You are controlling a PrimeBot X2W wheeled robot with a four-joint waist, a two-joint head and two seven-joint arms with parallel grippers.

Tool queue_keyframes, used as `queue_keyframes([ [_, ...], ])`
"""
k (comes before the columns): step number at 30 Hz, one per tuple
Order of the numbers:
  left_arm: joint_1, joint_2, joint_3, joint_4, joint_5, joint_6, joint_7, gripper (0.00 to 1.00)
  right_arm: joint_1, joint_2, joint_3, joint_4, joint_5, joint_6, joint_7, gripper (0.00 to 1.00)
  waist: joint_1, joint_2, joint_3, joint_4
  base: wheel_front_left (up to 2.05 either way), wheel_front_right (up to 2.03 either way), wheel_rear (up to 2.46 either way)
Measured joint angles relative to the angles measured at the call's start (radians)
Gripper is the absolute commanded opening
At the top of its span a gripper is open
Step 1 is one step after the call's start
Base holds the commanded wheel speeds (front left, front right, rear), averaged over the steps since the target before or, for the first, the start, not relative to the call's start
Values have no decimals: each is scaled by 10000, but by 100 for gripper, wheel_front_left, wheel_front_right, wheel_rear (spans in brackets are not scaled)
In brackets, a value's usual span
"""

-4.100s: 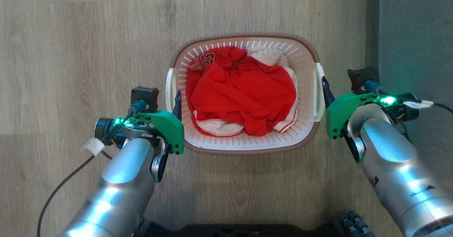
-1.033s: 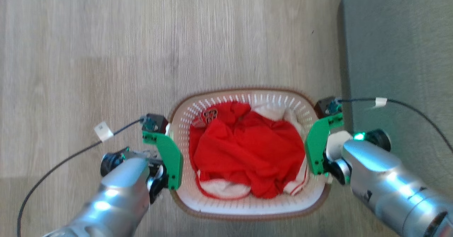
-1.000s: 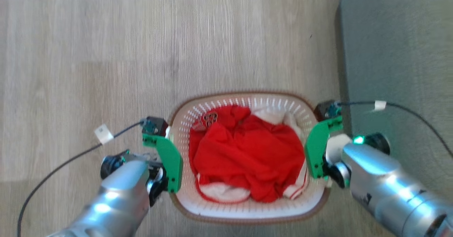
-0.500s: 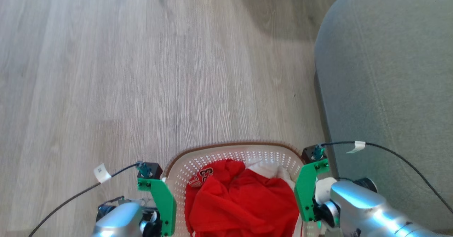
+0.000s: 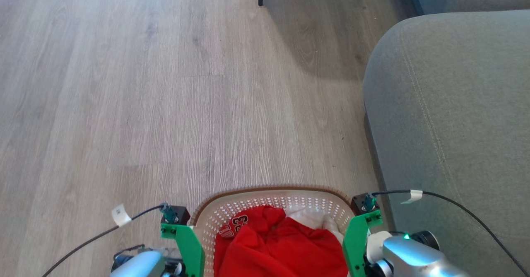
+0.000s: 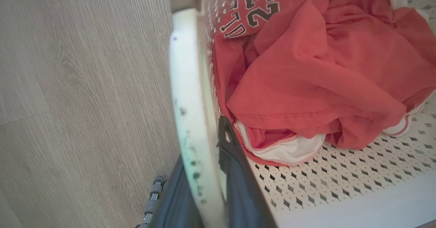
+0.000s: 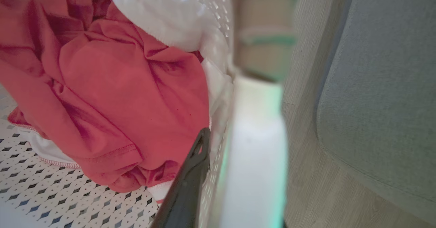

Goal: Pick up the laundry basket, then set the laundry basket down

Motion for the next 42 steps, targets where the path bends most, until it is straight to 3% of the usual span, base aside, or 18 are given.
queue_keyframes([
  [15,0,-10,-36,-121,2,0,163,0,3,268,12,788,-228,98,-1083,0,0,0,151,40,0,0,0],
  [42,17,-2,-63,-194,0,0,309,0,3,295,17,863,-226,98,-1011,0,1,0,77,52,0,0,0],
])
